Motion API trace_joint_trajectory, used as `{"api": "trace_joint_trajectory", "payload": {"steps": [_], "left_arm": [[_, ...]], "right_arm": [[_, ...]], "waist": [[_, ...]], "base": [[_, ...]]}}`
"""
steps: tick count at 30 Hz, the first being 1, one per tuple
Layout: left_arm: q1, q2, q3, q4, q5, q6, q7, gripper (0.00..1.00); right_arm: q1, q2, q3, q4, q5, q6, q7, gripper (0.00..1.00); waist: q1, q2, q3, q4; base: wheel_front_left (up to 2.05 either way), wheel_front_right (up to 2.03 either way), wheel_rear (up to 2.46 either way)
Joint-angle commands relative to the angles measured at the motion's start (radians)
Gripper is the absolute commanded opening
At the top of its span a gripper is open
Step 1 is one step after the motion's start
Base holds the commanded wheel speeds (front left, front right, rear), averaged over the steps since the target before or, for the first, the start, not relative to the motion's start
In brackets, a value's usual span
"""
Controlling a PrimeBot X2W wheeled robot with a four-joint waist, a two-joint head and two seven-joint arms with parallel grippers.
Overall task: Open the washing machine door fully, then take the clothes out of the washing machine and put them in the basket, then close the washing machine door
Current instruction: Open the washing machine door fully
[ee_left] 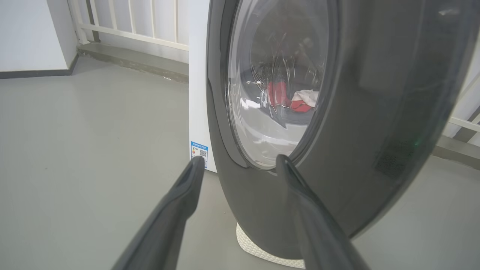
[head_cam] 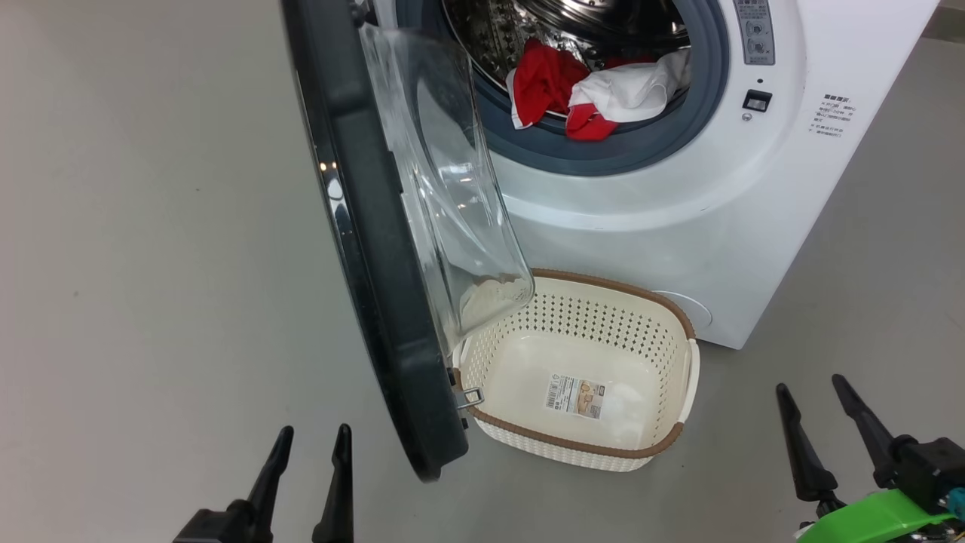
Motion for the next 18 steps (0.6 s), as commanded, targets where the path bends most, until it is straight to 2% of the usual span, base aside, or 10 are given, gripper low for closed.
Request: {"api": "trace_joint_trajectory", "payload": {"steps": [1,8,18], "left_arm": [[-0.013,0.007,0.034,-0.019,-0.001,-0.006,-0.012,1.0],[-0.011,0.007,0.033,-0.019,0.0,-0.006,-0.012,1.0],[-0.012,0.007,0.032,-0.016,0.0,-0.007,-0.012,1.0]], "right_arm": [[0.005,-0.002,-0.004,-0.04,-0.027,0.006,-0.011,1.0],[0.027,0.035,-0.074,-0.1,-0.095,0.006,-0.011,1.0],[0.044,0.051,-0.097,-0.093,-0.116,0.006,-0.011,1.0]], "waist": [[0.0,0.0,0.0,0.0],[0.0,0.0,-0.001,0.001],[0.0,0.0,0.0,0.002]], "base": [[0.0,0.0,0.0],[0.0,0.0,0.0],[0.0,0.0,0.0]]}}
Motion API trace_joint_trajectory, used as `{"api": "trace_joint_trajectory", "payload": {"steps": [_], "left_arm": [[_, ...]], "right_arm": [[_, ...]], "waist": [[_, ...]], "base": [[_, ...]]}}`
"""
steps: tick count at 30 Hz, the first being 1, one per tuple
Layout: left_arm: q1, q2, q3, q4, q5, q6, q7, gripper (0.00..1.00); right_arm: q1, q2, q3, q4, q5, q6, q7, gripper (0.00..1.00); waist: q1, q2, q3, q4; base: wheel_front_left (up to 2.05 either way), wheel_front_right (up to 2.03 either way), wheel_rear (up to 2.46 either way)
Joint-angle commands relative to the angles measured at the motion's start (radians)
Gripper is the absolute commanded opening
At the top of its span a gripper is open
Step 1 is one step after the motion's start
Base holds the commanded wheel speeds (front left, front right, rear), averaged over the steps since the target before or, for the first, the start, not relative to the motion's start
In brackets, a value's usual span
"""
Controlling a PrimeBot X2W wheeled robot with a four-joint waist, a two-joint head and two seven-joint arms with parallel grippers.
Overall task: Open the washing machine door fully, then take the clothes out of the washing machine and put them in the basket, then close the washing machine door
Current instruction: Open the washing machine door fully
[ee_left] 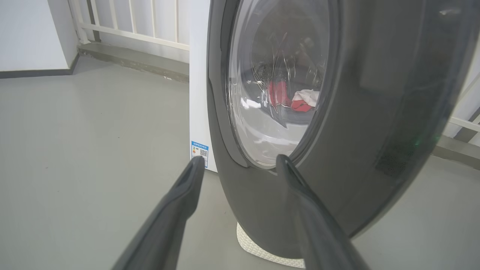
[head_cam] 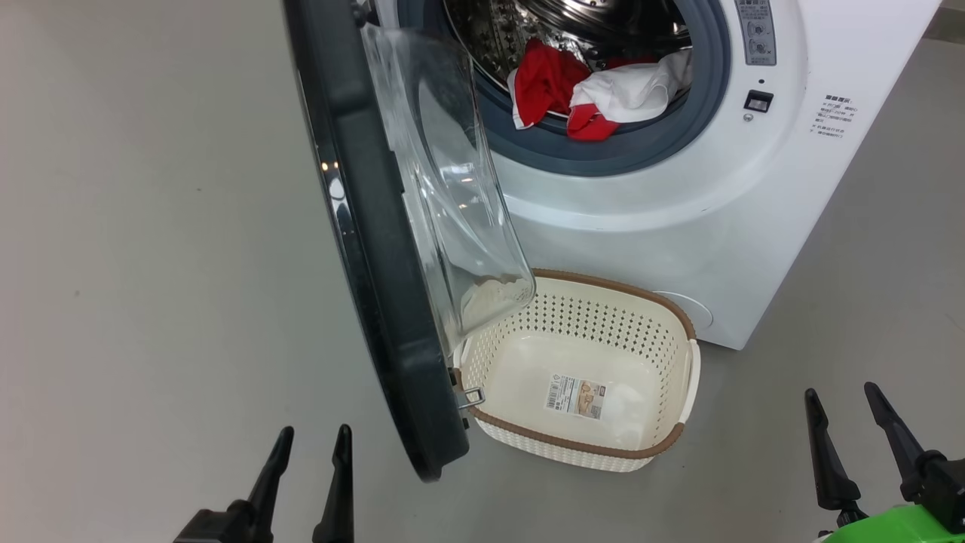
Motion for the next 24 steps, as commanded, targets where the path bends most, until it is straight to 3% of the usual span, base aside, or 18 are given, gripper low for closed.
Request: {"api": "trace_joint_trajectory", "payload": {"steps": [1,7,8,10,11,19,24], "left_arm": [[-0.012,0.008,0.033,-0.017,0.0,-0.007,-0.012,1.0],[-0.013,0.008,0.036,-0.017,-0.003,-0.009,-0.012,1.0],[-0.014,0.008,0.036,-0.018,-0.005,-0.01,-0.012,0.92],[-0.015,0.008,0.038,-0.021,-0.012,-0.012,-0.012,0.21],[-0.016,0.008,0.04,-0.023,-0.015,-0.014,-0.012,0.0],[-0.039,0.008,0.09,-0.136,-0.03,-0.005,-0.012,0.0],[-0.073,0.008,0.1,-0.337,-0.008,0.014,-0.012,0.0]], "right_arm": [[-0.014,-0.012,0.021,-0.021,-0.017,0.006,-0.009,1.0],[-0.014,-0.01,0.027,-0.019,-0.015,0.006,-0.009,1.0],[-0.015,-0.01,0.028,-0.019,-0.014,0.006,-0.009,1.0],[-0.015,-0.01,0.029,-0.02,-0.013,0.006,-0.009,1.0],[-0.015,-0.01,0.029,-0.021,-0.013,0.006,-0.009,1.0],[-0.012,-0.007,0.033,-0.021,-0.013,0.006,-0.009,1.0],[-0.016,-0.008,0.035,-0.022,-0.008,0.006,-0.009,1.0]], "waist": [[0.0,0.0,0.0,0.0],[0.0,0.0,-0.003,-0.002],[0.0,0.0,-0.003,-0.002],[0.0,0.0,-0.004,-0.001],[0.0,0.0,-0.004,-0.001],[0.0,0.0,-0.008,0.003],[0.0,0.0,-0.006,0.004]], "base": [[0.0,0.0,0.0],[0.0,0.0,0.0],[0.0,0.0,0.0],[0.0,0.0,0.0],[0.0,0.0,0.0],[0.0,0.0,0.0],[0.0,0.0,0.0]]}}
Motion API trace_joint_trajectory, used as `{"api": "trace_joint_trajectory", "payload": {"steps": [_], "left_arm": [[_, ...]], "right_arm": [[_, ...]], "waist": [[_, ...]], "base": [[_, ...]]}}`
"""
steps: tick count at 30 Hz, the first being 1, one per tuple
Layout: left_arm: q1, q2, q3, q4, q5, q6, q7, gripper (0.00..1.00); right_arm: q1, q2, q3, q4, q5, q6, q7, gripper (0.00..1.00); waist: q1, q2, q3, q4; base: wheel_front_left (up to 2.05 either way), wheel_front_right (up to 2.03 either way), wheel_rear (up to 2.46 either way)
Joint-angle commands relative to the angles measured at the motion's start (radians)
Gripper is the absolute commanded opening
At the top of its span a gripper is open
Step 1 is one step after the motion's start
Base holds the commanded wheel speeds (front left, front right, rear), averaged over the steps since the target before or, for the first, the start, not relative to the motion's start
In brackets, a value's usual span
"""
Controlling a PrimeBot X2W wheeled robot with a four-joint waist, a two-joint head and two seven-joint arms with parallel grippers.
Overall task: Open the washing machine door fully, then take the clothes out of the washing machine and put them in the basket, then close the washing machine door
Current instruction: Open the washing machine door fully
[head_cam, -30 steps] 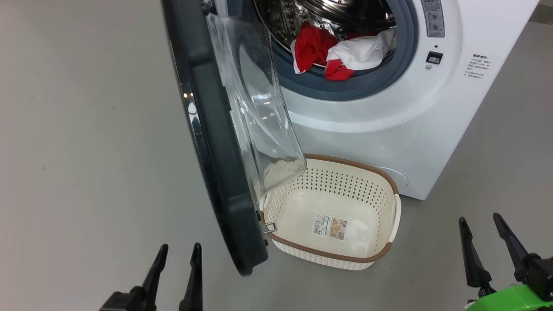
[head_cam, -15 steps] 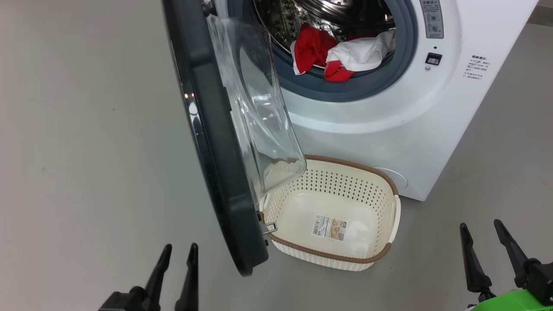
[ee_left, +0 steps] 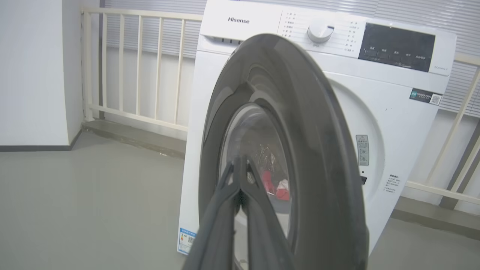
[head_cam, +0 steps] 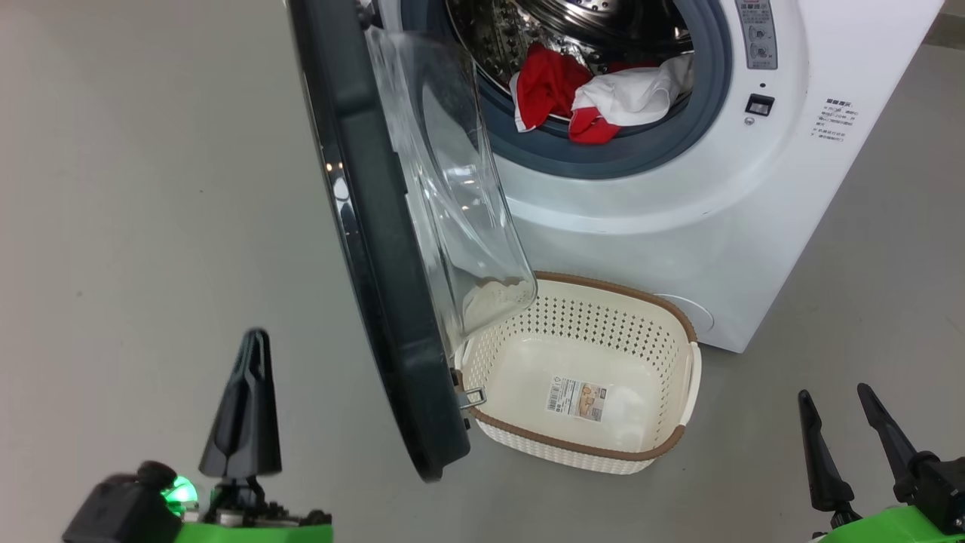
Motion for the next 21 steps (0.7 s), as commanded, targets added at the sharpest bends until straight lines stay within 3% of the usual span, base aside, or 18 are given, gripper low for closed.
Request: {"api": "trace_joint_trajectory", "payload": {"steps": [1,9,12,21], "left_arm": [[-0.045,0.008,0.018,-0.094,0.013,0.01,-0.012,0.0],[-0.051,0.008,-0.158,-0.216,0.039,-0.005,-0.012,0.0],[-0.046,0.008,-0.234,-0.19,0.026,-0.013,-0.012,0.0],[-0.061,0.008,-0.323,-0.05,-0.072,-0.045,-0.012,0.0]], "right_arm": [[-0.016,-0.017,0.026,-0.023,-0.007,0.006,-0.009,1.0],[-0.022,-0.017,0.027,-0.028,-0.007,0.006,-0.009,1.0],[-0.026,-0.016,0.028,-0.029,-0.007,0.006,-0.009,1.0],[-0.034,-0.016,0.033,-0.033,-0.006,0.006,-0.009,1.0]], "waist": [[0.0,-0.0001,0.002,0.0],[0.0,-0.0001,0.006,-0.005],[0.0,-0.0001,0.008,-0.009],[0.0,-0.0001,0.018,-0.021]], "base": [[0.0,0.0,0.0],[0.0,0.0,0.0],[0.0,0.0,0.0],[0.0,0.0,0.0]]}}
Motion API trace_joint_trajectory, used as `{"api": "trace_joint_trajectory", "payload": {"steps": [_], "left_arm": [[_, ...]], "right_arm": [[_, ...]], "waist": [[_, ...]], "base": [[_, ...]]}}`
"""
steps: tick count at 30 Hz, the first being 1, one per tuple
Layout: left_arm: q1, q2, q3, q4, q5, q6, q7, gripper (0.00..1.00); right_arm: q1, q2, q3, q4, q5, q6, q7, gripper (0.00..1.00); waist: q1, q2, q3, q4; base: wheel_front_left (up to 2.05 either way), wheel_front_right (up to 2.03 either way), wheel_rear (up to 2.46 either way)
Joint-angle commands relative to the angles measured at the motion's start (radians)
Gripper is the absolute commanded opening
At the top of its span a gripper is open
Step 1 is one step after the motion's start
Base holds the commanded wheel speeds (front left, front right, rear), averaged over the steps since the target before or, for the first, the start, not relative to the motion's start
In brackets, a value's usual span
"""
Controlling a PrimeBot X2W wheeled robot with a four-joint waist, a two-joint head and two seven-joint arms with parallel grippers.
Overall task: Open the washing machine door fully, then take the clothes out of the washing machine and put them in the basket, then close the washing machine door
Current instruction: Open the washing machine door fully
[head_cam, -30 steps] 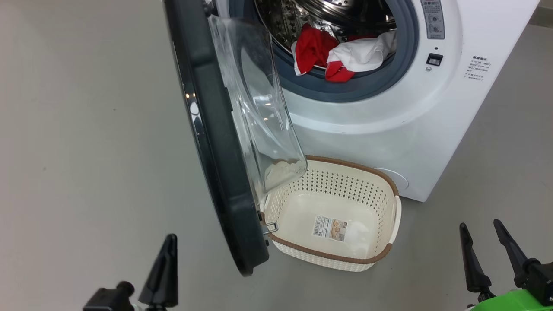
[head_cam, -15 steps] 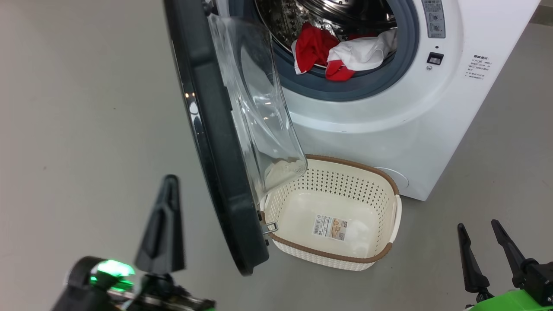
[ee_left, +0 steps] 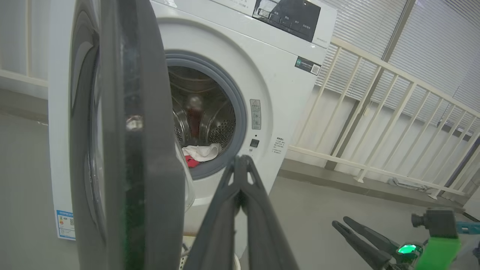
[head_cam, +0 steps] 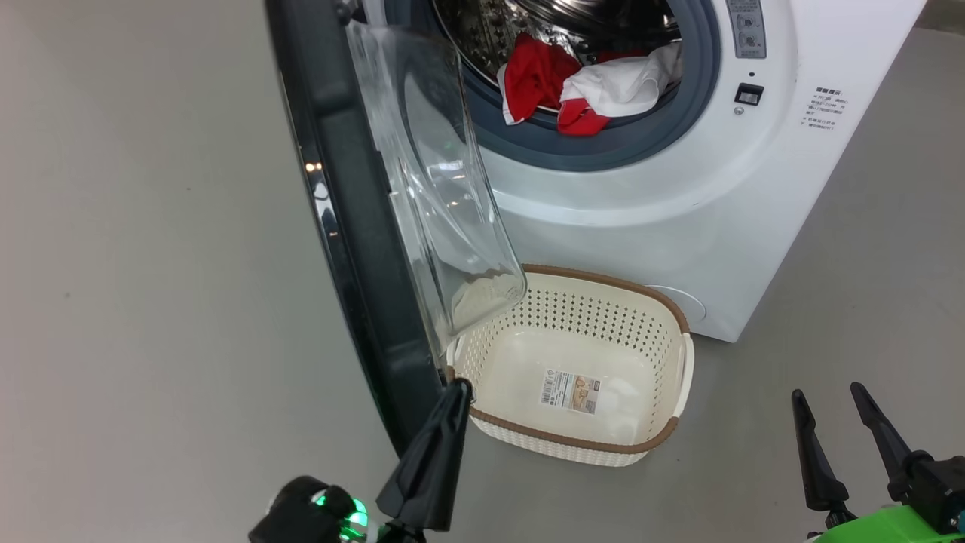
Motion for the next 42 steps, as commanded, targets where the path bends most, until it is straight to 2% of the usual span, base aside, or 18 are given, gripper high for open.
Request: {"api": "trace_joint_trajectory", "payload": {"steps": [1,9,21,29,42], "left_arm": [[-0.042,0.003,0.021,-0.001,-0.02,-0.008,-0.005,0.0],[-0.073,0.003,0.029,0.147,-0.055,-0.004,-0.005,0.0],[-0.079,0.003,0.097,0.207,-0.081,0.008,-0.005,0.0],[-0.037,0.003,0.212,0.201,-0.058,0.016,-0.005,0.0],[-0.028,0.003,0.433,0.222,0.01,-0.005,-0.005,0.0]], "right_arm": [[-0.034,-0.017,0.019,-0.029,-0.006,0.006,-0.009,1.0],[-0.039,-0.015,0.019,-0.029,-0.005,0.006,-0.009,1.0],[-0.031,-0.01,0.016,-0.031,-0.005,0.006,-0.009,1.0],[-0.025,-0.006,0.027,-0.033,-0.005,0.006,-0.009,1.0],[-0.022,-0.014,0.031,-0.041,-0.002,0.006,-0.009,1.0]], "waist": [[0.0,0.0,0.003,-0.003],[0.0,0.0,0.008,-0.013],[0.0,0.0,0.004,0.005],[0.0,0.0,0.0,0.021],[0.0,0.0,0.015,0.031]], "base": [[0.0,0.0,0.0],[0.0,0.0,0.0],[0.0,0.0,0.0],[0.0,0.0,0.0],[0.0,0.0,0.0]]}}
